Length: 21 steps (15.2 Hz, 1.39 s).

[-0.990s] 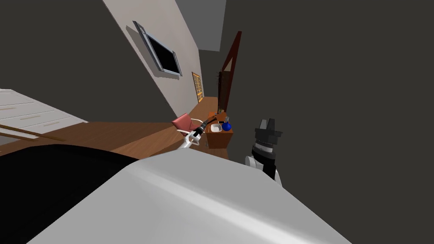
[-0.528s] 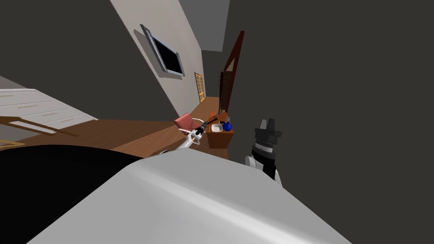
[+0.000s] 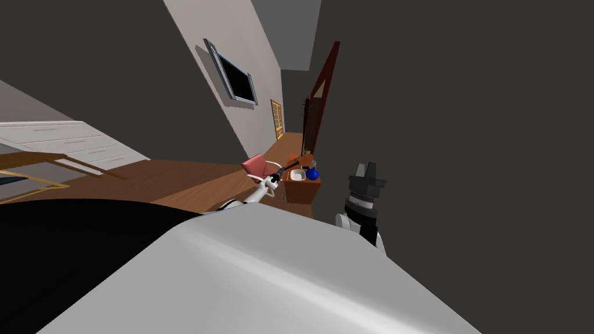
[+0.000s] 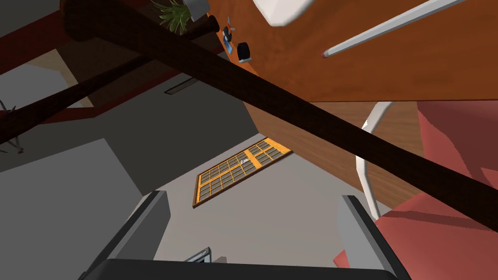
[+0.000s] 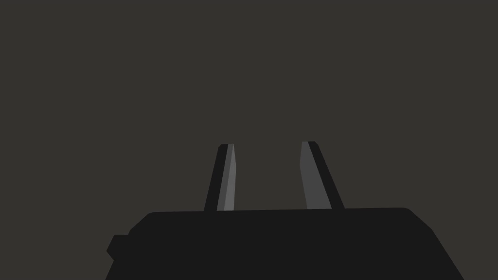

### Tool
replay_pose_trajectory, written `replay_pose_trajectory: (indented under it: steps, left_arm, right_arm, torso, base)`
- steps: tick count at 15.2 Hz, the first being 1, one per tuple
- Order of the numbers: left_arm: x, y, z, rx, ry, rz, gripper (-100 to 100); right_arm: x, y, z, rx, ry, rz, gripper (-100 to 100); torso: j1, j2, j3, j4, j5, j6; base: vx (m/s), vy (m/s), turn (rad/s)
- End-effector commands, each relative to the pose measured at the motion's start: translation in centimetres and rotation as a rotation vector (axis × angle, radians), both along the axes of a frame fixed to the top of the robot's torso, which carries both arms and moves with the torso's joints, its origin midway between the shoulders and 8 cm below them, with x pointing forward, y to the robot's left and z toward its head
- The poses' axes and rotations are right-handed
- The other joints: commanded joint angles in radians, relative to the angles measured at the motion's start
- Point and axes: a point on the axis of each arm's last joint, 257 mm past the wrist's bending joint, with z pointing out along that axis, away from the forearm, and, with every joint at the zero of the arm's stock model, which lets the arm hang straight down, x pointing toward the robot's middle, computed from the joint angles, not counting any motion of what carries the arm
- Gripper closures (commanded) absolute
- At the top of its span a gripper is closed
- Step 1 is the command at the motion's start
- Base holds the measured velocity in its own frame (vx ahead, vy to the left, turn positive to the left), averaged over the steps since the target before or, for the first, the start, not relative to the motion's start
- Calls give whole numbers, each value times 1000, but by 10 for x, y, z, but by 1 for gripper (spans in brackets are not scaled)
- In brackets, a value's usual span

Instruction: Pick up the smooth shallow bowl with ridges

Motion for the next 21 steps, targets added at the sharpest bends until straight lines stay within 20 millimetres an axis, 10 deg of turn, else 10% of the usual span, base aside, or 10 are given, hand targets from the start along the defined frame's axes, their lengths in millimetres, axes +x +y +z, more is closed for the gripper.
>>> replay_pose_trajectory:
  steps: [1, 14, 21]
  left_arm:
    - [1, 1, -8, 1, 20, 10, -100]
    - [11, -22, -58, -15, 194, 76, -100]
    - [3, -96, -87, -72, 301, 59, -100]
  right_arm:
    - [0, 0, 0, 0, 0, 0, 0]
    - [0, 0, 0, 0, 0, 0, 0]
    - [0, 0, 0, 0, 0, 0, 0]
  torso:
    - [0, 0, 0, 0, 0, 0]
    - [0, 0, 0, 0, 0, 0]
    - [-1, 0, 0, 0, 0, 0]
  base:
    - [1, -18, 30]
    - [-1, -24, 76]
    - [-2, -24, 73]
